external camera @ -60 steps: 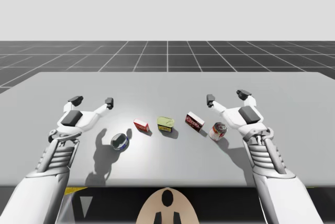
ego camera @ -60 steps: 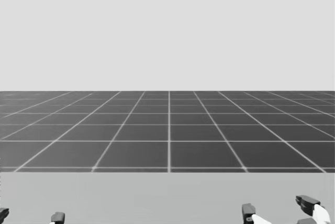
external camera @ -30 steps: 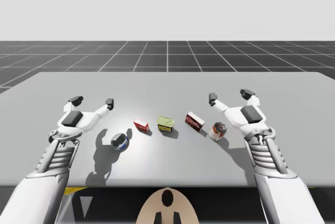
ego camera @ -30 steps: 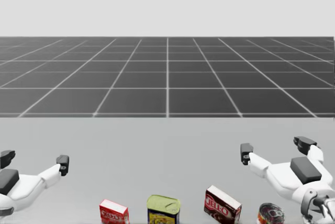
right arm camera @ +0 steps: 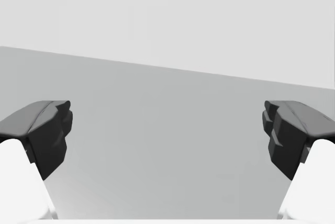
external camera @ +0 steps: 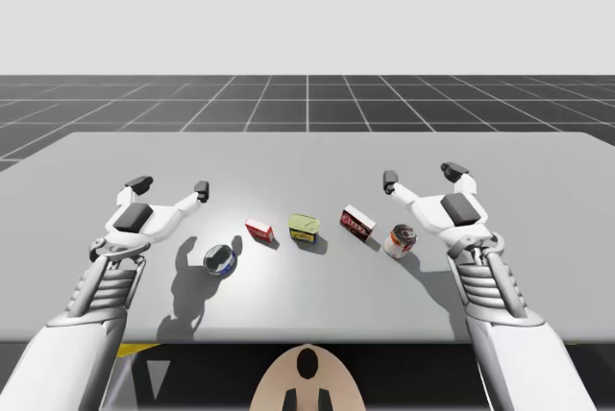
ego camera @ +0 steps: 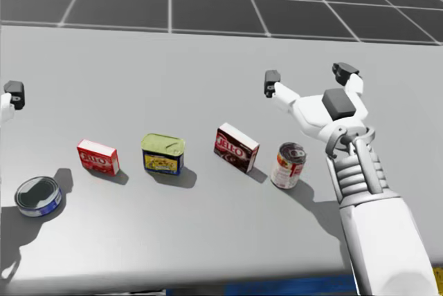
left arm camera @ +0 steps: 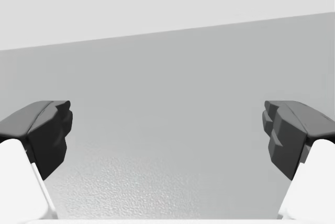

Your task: Lift the pudding box off the table.

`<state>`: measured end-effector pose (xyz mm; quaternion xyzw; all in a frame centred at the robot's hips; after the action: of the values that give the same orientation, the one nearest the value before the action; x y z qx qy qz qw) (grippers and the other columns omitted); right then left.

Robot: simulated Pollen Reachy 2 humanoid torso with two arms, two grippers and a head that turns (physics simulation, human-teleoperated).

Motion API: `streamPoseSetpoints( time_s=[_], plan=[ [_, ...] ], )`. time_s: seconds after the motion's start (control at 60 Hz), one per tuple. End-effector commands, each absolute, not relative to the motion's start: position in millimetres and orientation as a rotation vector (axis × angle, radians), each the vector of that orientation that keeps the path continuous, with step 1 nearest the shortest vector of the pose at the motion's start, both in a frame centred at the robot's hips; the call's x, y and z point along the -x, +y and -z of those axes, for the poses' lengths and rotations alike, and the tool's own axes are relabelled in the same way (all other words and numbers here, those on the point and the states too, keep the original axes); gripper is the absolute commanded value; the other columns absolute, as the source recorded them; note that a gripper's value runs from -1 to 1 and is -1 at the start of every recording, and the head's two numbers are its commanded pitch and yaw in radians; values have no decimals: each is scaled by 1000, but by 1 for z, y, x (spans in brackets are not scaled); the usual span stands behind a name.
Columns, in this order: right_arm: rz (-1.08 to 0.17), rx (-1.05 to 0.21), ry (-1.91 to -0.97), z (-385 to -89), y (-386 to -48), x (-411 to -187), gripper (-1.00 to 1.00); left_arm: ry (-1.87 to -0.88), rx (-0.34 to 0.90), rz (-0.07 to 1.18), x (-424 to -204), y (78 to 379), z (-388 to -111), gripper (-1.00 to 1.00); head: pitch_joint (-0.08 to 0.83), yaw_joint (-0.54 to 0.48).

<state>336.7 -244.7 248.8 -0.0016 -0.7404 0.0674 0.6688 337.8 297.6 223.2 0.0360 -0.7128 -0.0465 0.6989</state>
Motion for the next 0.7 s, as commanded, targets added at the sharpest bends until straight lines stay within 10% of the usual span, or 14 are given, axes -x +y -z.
streamPoseSetpoints(
  time_s=[0.017, 0.333, 0.7],
  plan=[
    [-159, 5, -1668, -248, -244, -337, -1000, -1584, -83, 108, -337, 297, -223, -1000, 644, -192],
    [-358, -216, -1555, -271, -249, -323, -1000, -1582, -90, 101, -337, 296, -223, -1000, 633, -195],
    [-781, -481, -1039, -267, -250, -331, -1000, -1570, -99, 107, -338, 295, -221, -1000, 632, -195]
  ],
)
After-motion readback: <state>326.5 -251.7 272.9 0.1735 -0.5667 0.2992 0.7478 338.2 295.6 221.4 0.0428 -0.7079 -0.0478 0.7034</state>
